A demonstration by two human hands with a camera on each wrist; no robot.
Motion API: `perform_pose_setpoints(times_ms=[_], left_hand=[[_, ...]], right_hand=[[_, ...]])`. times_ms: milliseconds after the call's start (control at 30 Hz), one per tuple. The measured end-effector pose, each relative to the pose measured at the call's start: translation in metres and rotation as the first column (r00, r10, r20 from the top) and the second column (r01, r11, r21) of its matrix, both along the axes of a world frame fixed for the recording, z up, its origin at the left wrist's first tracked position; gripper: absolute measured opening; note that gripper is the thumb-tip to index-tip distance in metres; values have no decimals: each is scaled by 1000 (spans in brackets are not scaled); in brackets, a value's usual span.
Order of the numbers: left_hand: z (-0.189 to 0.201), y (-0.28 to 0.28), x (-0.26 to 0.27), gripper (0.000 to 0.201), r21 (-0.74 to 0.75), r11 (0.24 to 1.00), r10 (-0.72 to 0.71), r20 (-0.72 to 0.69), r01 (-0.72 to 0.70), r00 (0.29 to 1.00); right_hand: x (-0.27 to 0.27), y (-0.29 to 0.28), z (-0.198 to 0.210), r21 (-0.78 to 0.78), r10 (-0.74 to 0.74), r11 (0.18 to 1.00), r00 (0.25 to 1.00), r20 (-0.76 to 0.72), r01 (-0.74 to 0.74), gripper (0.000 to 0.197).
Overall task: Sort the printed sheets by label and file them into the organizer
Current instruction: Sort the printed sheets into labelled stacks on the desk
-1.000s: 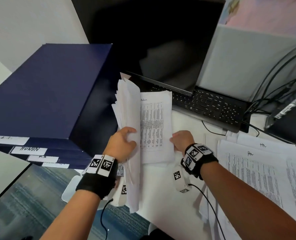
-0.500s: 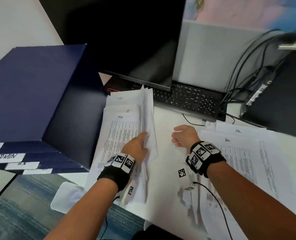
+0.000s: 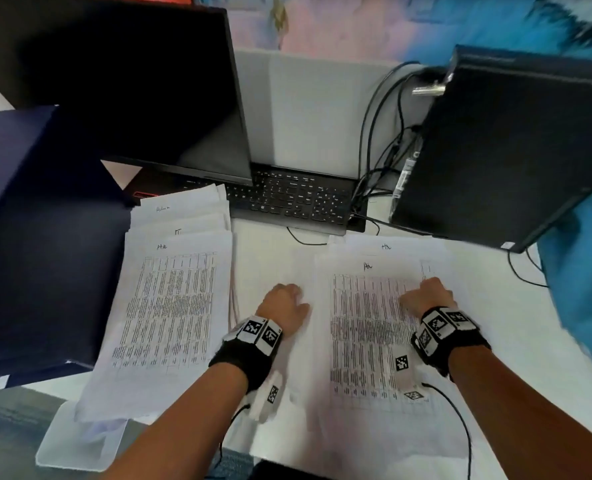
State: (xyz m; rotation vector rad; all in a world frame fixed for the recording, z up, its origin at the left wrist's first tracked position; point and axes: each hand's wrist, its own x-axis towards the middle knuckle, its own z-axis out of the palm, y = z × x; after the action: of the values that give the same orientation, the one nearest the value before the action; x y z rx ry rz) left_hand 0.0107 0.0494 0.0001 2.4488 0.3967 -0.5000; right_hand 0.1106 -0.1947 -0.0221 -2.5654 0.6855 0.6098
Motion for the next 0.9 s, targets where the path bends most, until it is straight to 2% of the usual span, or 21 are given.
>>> perform_pose_setpoints(times_ms=[67,167,333,400,500,600,700,733,767,833,900], left_hand=[[-3,-17,1,34,-77,997,25,-32,-27,999],[-8,-34,2,19,-146,987,65,-57,-73,996],[-11,-46,1,23,-237,963,150,64,-131,987],[-9,-50,0,22,-247,962,142,84,-117,986],[-12,-52,-1,18,-364,912,216,38,-187,976],[-20,-52,-3,20,-394,883,303,65,-255,951],[-24,-54,-6,21,-376,898,324,209,-230,923],[-25,-55,-7,24,-418,882,339,240,-218,910],[-26,-55,-7,31,-472,856,358,251,-209,899],[-27,-56,-8,50,-539,818,386,257,-200,886],[-27,-57,-7,61,-592,783,401,244,-192,883]], right_hand=[[4,-12,-6,78,-11,997,1000,13,10,50],[7,-27,-12,167,68,983,997,42,-74,46],[5,-43,-2,337,73,937,995,70,-92,12],[5,-47,1,398,120,909,992,40,-126,15],[3,-52,5,489,167,859,986,19,-155,31],[1,-54,6,507,202,840,979,37,-193,32],[2,-55,4,514,173,844,985,12,-154,22],[3,-57,3,511,159,849,987,-1,-137,19],[4,-59,0,534,113,840,994,-3,-94,25],[4,-64,-4,662,-49,749,999,13,28,40],[5,-66,-7,730,-193,674,981,26,114,34]])
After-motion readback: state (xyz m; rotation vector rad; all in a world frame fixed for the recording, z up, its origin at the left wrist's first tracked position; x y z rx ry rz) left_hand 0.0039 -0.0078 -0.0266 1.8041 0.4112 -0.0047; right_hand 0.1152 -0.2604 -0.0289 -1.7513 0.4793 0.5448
